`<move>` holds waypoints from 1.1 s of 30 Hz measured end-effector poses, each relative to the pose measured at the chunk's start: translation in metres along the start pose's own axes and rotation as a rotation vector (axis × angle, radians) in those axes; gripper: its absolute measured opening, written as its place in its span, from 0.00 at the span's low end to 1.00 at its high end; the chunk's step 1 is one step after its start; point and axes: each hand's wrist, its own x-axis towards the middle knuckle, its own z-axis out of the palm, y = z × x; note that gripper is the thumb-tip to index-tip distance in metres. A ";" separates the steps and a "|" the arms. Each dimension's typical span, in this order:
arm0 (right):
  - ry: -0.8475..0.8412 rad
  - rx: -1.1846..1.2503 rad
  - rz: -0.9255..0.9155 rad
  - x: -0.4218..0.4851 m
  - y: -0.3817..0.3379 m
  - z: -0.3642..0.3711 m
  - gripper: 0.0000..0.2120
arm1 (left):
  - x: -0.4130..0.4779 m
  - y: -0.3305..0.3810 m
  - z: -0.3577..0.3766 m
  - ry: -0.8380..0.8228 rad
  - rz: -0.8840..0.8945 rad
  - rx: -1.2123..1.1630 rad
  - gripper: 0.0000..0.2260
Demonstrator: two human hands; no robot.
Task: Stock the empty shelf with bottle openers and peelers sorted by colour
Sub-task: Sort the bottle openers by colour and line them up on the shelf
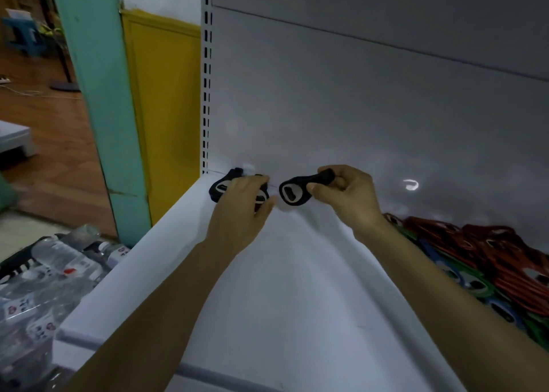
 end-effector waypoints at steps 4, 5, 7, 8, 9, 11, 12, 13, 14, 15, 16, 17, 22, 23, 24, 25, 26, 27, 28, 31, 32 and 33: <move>-0.026 -0.433 -0.319 0.011 0.027 0.031 0.17 | -0.006 -0.016 0.005 -0.168 0.042 0.319 0.22; -0.058 -0.519 -0.399 0.013 0.034 0.037 0.17 | -0.007 -0.018 0.007 -0.189 0.050 0.352 0.21; -0.142 -0.689 -0.482 0.013 0.044 0.047 0.16 | -0.007 -0.021 0.009 -0.193 0.058 0.369 0.20; -0.188 -0.757 -0.493 0.012 0.048 0.051 0.17 | -0.007 -0.022 0.010 -0.190 0.055 0.372 0.19; -0.237 -0.794 -0.491 0.012 0.051 0.053 0.19 | -0.006 -0.022 0.011 -0.187 0.050 0.373 0.19; -0.336 -0.749 -0.435 0.013 0.052 0.051 0.24 | -0.006 -0.022 0.013 -0.184 0.037 0.375 0.19; -0.381 -0.706 -0.403 0.015 0.052 0.048 0.26 | -0.006 -0.022 0.013 -0.184 0.031 0.377 0.19; -0.425 -0.672 -0.384 0.016 0.051 0.045 0.28 | -0.006 -0.021 0.014 -0.184 0.025 0.378 0.20; -0.467 -0.663 -0.366 0.017 0.050 0.042 0.28 | -0.006 -0.020 0.014 -0.182 0.015 0.375 0.20; -0.492 -0.662 -0.354 0.018 0.050 0.039 0.28 | -0.006 -0.019 0.014 -0.178 -0.001 0.367 0.20; -0.512 -0.663 -0.347 0.018 0.050 0.038 0.28 | -0.005 -0.018 0.014 -0.171 -0.020 0.354 0.20; -0.530 -0.665 -0.341 0.019 0.052 0.038 0.26 | -0.005 -0.018 0.014 -0.167 -0.033 0.342 0.20; -0.386 -0.596 -0.294 0.014 0.051 0.038 0.19 | -0.006 -0.017 0.011 -0.184 -0.028 0.335 0.20; -0.360 -0.589 -0.277 0.008 0.057 0.035 0.22 | -0.007 -0.017 0.011 -0.185 -0.029 0.333 0.20; -0.342 -0.516 -0.227 0.006 0.065 0.034 0.25 | -0.007 -0.018 0.011 -0.185 -0.029 0.333 0.20; -0.326 -0.481 -0.187 0.003 0.068 0.031 0.27 | -0.006 -0.018 0.011 -0.187 -0.029 0.333 0.20; -0.337 -0.444 -0.153 0.002 0.068 0.030 0.28 | -0.006 -0.019 0.012 -0.188 -0.031 0.331 0.20; -0.349 -0.415 -0.119 0.002 0.071 0.028 0.29 | -0.006 -0.019 0.012 -0.191 -0.034 0.330 0.20; -0.347 -0.367 -0.088 0.003 0.071 0.028 0.28 | -0.005 -0.019 0.013 -0.193 -0.036 0.329 0.20; -0.296 -0.340 -0.043 0.011 0.072 0.033 0.27 | -0.005 -0.020 0.014 -0.196 -0.035 0.328 0.20; -0.262 -0.339 -0.036 0.015 0.072 0.037 0.26 | -0.005 -0.020 0.014 -0.195 -0.035 0.328 0.20; -0.241 -0.336 -0.024 0.018 0.073 0.041 0.26 | -0.005 -0.021 0.015 -0.195 -0.034 0.326 0.20</move>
